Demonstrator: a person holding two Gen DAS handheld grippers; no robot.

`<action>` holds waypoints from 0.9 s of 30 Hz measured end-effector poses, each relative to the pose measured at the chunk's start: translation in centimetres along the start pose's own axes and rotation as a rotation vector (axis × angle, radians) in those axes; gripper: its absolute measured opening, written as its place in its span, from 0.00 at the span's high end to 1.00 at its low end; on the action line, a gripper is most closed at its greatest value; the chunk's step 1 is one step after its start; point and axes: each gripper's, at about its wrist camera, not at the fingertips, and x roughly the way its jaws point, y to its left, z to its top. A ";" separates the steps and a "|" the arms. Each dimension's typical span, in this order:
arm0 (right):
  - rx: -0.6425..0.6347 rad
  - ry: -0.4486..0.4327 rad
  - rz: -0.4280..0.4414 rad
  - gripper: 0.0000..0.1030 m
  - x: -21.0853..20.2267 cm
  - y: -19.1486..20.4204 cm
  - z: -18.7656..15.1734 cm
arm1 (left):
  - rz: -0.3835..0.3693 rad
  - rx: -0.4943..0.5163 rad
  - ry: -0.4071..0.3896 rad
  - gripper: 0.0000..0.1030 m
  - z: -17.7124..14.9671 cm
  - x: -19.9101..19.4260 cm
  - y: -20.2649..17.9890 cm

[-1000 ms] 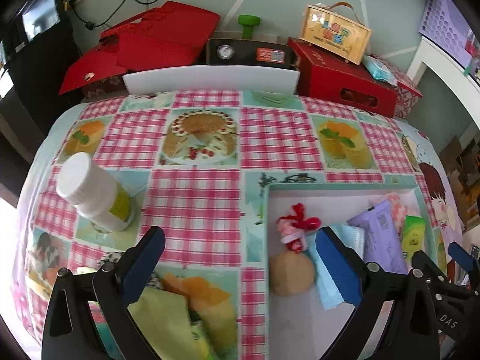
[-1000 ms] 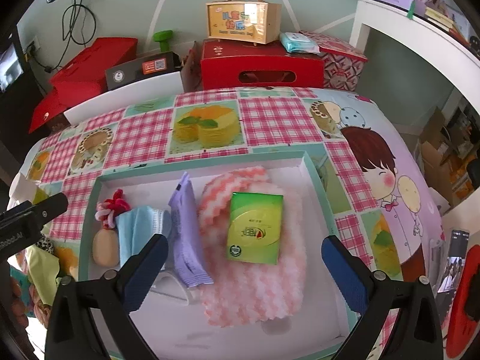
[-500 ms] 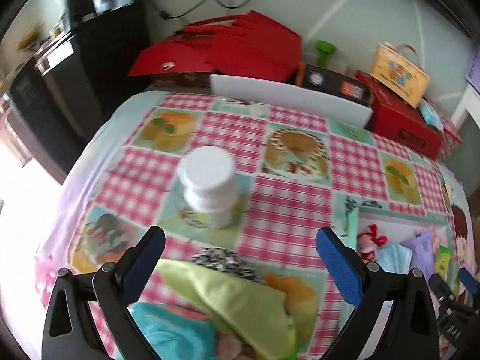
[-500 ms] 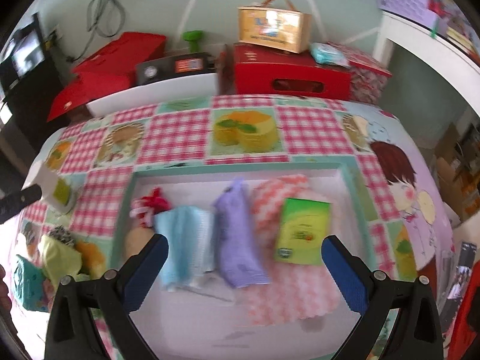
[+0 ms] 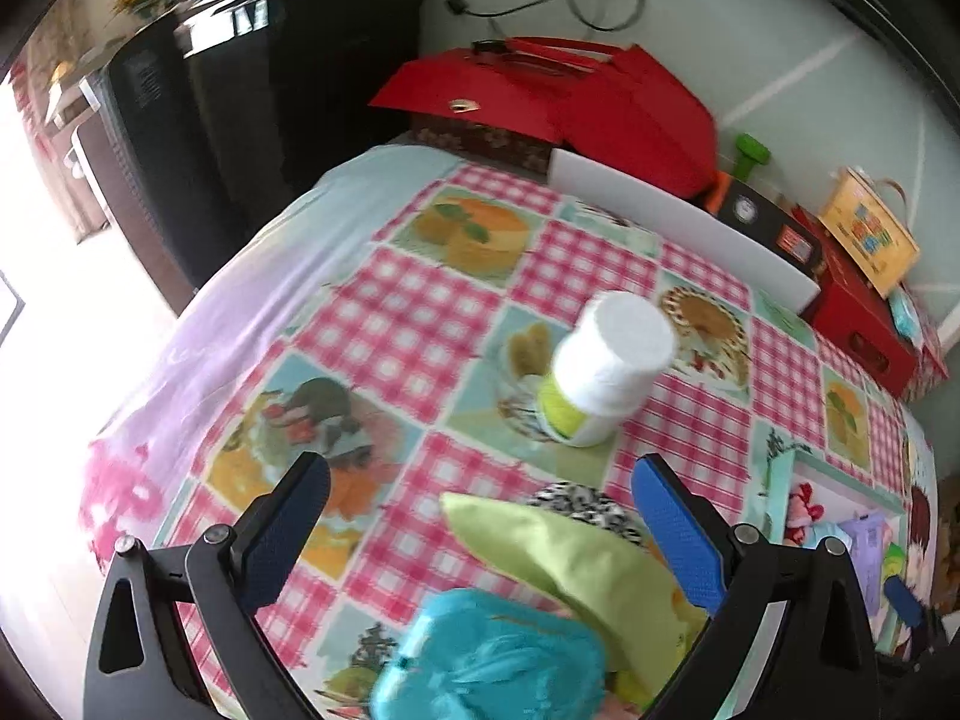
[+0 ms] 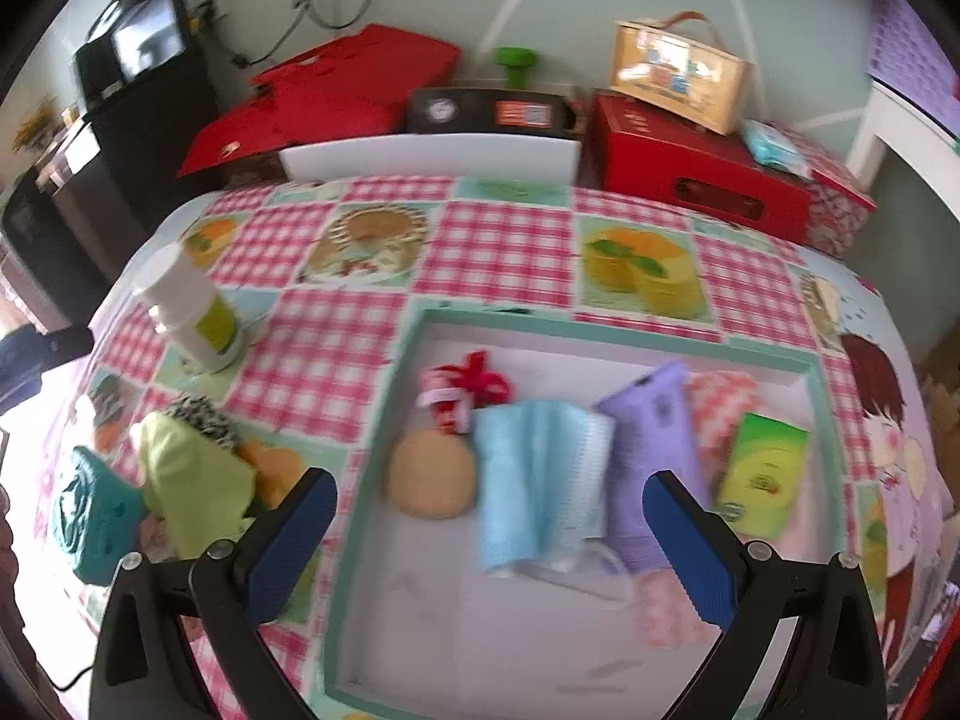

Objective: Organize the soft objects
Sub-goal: 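Move both open tools back toward the pile of items, then close the right tool on the lime-green cloth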

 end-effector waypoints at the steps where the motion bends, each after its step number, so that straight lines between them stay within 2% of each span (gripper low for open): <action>1: -0.018 0.002 0.012 0.00 0.2 0.7 -0.1 | 0.002 -0.016 -0.001 0.03 0.0 0.0 0.7; 7: -0.097 0.011 0.074 0.00 0.9 4.1 -0.4 | 0.017 -0.100 0.013 0.03 0.0 0.2 3.9; 11: -0.140 0.015 0.107 0.00 1.6 6.2 -0.7 | -0.001 -0.130 0.041 0.03 -0.1 0.8 4.7; 20: -0.246 0.009 0.211 0.00 2.9 9.9 -1.5 | -0.056 -0.098 0.139 0.03 -0.7 3.3 3.5; 24: -0.278 0.004 0.241 0.00 3.1 10.9 -1.7 | -0.118 -0.081 0.212 0.03 -1.2 4.9 2.7; 27: -0.298 0.003 0.266 0.06 3.3 11.4 -1.8 | -0.114 -0.061 0.232 0.03 -1.4 5.5 2.2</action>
